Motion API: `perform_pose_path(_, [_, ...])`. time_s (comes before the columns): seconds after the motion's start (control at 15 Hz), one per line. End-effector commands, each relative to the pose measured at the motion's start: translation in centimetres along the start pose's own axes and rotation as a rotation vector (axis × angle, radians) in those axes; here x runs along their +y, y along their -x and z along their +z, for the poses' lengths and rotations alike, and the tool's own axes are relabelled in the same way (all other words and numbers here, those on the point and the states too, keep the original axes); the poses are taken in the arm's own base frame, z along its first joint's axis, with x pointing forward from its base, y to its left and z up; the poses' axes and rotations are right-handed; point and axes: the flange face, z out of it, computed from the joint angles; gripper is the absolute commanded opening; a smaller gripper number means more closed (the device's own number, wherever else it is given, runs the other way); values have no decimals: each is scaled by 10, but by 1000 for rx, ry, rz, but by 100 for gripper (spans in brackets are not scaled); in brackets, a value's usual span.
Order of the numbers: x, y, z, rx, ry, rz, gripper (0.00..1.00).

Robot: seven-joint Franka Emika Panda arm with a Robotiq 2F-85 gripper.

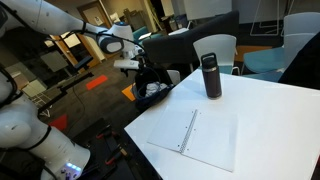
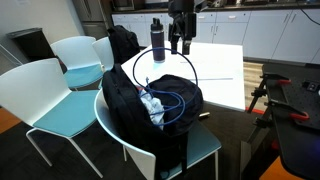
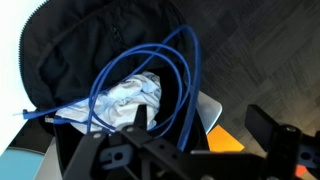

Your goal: Pick the cable in the bag and put it on the table

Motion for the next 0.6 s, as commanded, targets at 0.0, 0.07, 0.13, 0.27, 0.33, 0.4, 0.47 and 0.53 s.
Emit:
perform_pose_path(0.0, [-5,-22,33,9,29,-63,100])
perform_pose_path(0.07, [-11,-30,50,15,41,-101,100])
perform_pose_path(0.13, [-16,-37,66,12,54,-134,100])
perform_pose_path(0.27, [-33,-51,108,2,64,-219,100])
perform_pose_path(0.33, [-41,-56,128,-13,67,-247,100])
perform_pose_path(0.4, [-47,-59,146,-24,71,-276,100])
perform_pose_path(0.47, [-52,-61,162,-43,82,-299,100])
perform_pose_path(0.53, [-56,-62,175,-56,87,-323,100])
